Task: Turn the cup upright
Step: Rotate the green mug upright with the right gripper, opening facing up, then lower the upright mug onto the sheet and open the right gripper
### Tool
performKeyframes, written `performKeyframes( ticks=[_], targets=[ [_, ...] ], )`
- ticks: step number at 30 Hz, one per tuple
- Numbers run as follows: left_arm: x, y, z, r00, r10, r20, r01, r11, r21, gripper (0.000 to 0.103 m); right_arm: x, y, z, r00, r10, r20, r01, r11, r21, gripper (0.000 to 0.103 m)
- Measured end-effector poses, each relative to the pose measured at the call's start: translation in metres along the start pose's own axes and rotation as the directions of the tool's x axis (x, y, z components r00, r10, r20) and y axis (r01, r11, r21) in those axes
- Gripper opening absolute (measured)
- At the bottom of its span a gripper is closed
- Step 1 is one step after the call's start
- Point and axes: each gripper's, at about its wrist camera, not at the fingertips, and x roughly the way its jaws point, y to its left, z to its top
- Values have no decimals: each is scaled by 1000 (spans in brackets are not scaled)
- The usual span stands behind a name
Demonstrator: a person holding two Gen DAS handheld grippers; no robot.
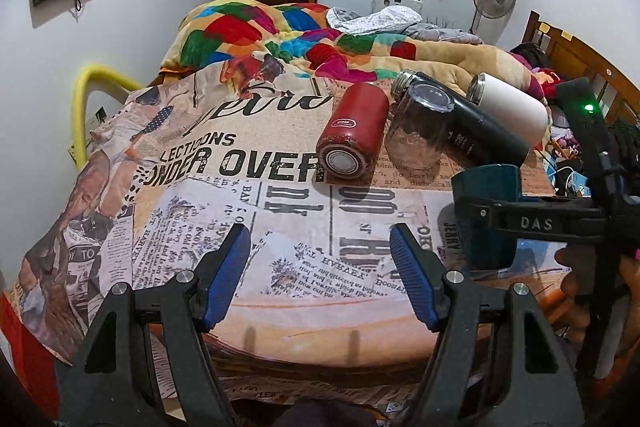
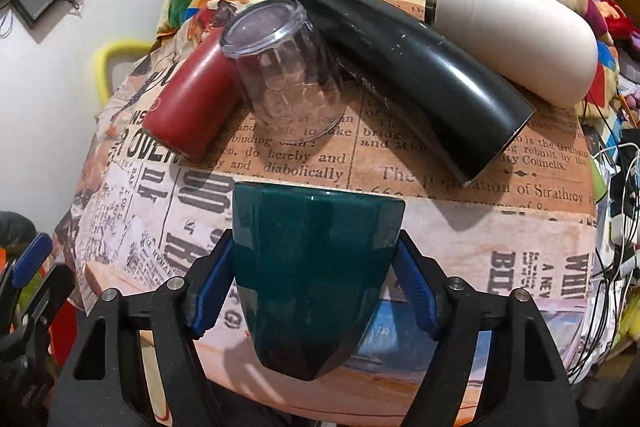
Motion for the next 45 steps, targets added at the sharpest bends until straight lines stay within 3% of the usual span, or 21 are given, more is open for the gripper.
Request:
performKeyframes(
  ticks=[12, 26, 36, 40, 45],
  targets=[
    [-3, -8, 8, 1000, -12, 6, 12, 1000, 0, 73, -41, 22, 12, 987, -37, 154, 57, 990, -129, 71],
    [4, -3, 8, 1000, -25, -17, 24, 999, -32, 75, -10, 32, 3, 991, -97, 92, 115, 968, -221, 71],
    [0, 2, 10, 1000, -27, -13, 26, 998, -50, 75, -9, 36, 4, 990, -111, 91, 130, 962, -241, 72],
    [-8, 3, 13, 999, -33, -7, 32, 998, -56, 75, -11, 40, 2, 993, -93, 76, 109, 961, -252, 77],
    [-26, 1, 19, 999, -49, 23, 51, 997, -58, 75, -28, 43, -5, 989, -103, 105, 127, 957, -261, 77]
  ],
)
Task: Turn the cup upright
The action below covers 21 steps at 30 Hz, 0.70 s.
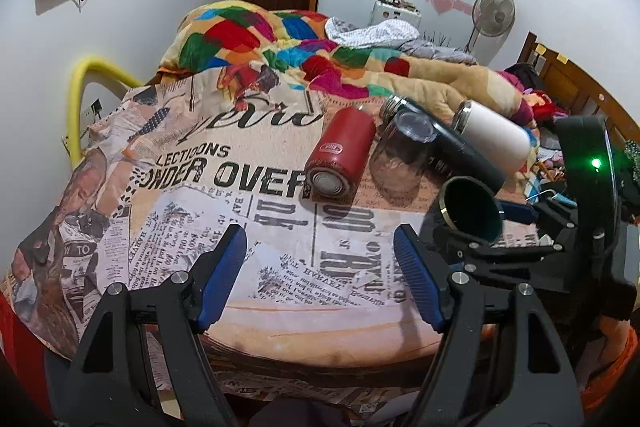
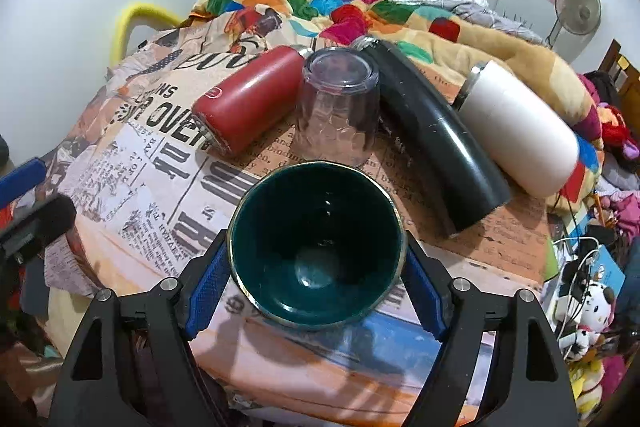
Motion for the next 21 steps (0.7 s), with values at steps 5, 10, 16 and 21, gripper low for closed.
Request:
performKeyframes(
  ticks=[5, 10, 16, 21],
  targets=[
    [-31, -8, 9, 998, -23, 59, 23, 1000, 5, 75, -40, -8, -6, 998, 16, 68, -18, 1000, 22, 77],
    [-74, -21, 21, 988, -62, 143, 60, 998, 14, 75, -111, -16, -13, 972, 4, 234, -16, 999, 49, 77],
    [-145, -41, 32, 945, -119, 304, 107, 993, 54, 75, -211, -23, -25, 878, -14, 478, -28, 996, 82, 77],
    [-205, -60, 30, 882, -145, 449, 107, 988, 109, 81, -275, -17, -41, 762, -25, 647, -45, 995, 91, 78]
  ],
)
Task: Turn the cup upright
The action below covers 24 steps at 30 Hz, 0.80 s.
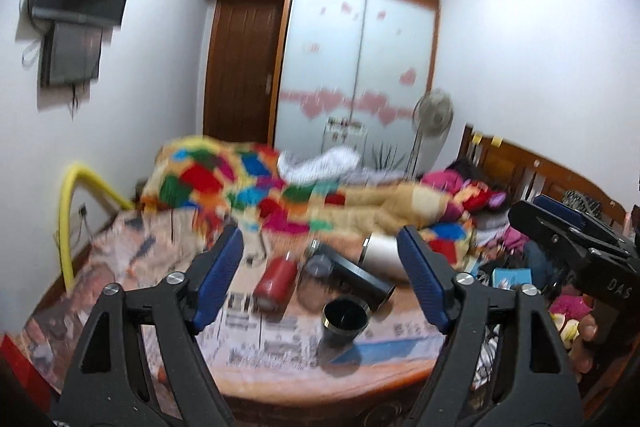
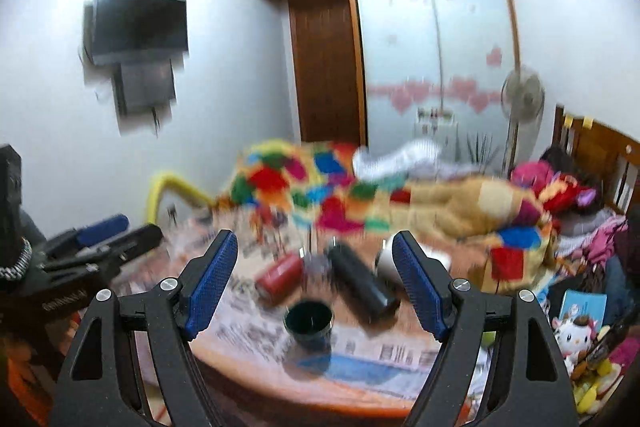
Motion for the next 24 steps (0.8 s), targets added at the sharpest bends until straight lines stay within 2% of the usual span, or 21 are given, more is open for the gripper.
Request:
performKeyframes(
  ticks=[5, 8, 10, 14, 24],
  targets=[
    [-41, -19, 10, 992, -15, 124, 9, 999, 41, 89, -32, 10, 4, 993, -12, 117, 13, 1000, -6, 81],
    [-56, -25, 11, 984, 8, 175, -18, 998, 56, 94, -35, 15, 2, 990, -19, 141, 21, 1000, -11, 85],
    [-63, -28, 9, 980, 37, 197, -51, 997, 65, 97, -35, 17, 0, 988, -34, 152, 37, 999, -18, 91],
    [-72, -30, 3, 975, 63, 211, -80, 994, 71, 101, -39, 20, -4, 983, -68, 173, 73, 997, -23, 103],
    [-71, -29, -2, 978, 72, 198, -86, 994, 66, 102, -53, 17, -10, 983, -76, 169, 82, 996, -25, 103]
  ],
)
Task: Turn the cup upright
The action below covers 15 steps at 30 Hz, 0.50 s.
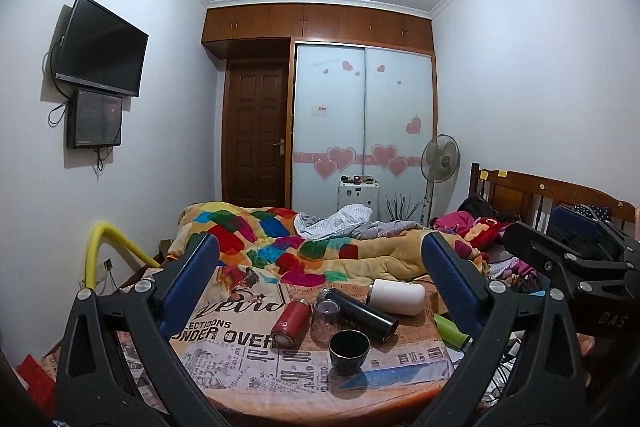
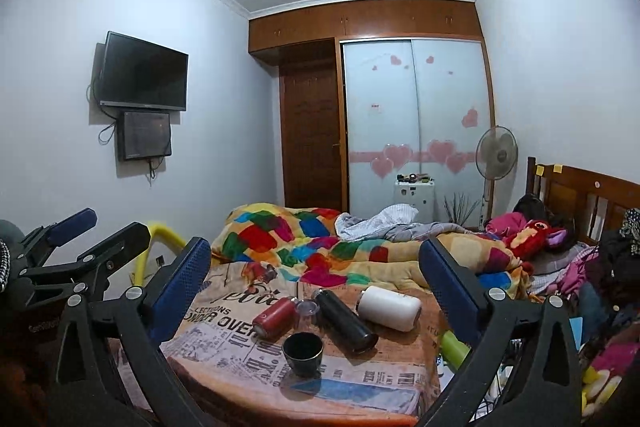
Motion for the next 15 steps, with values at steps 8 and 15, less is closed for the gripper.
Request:
performKeyframes(
  ticks=[8, 15],
  targets=[
    [0, -3, -3, 1000, 1, -6, -1, 1000, 2, 102, -5, 0, -4, 1000, 0, -12, 0, 1000, -1, 103],
    [3, -4, -3, 1000, 3, -14, -3, 1000, 6, 102, -5, -2, -4, 1000, 1, -17, -1, 1000, -1, 103]
  ],
)
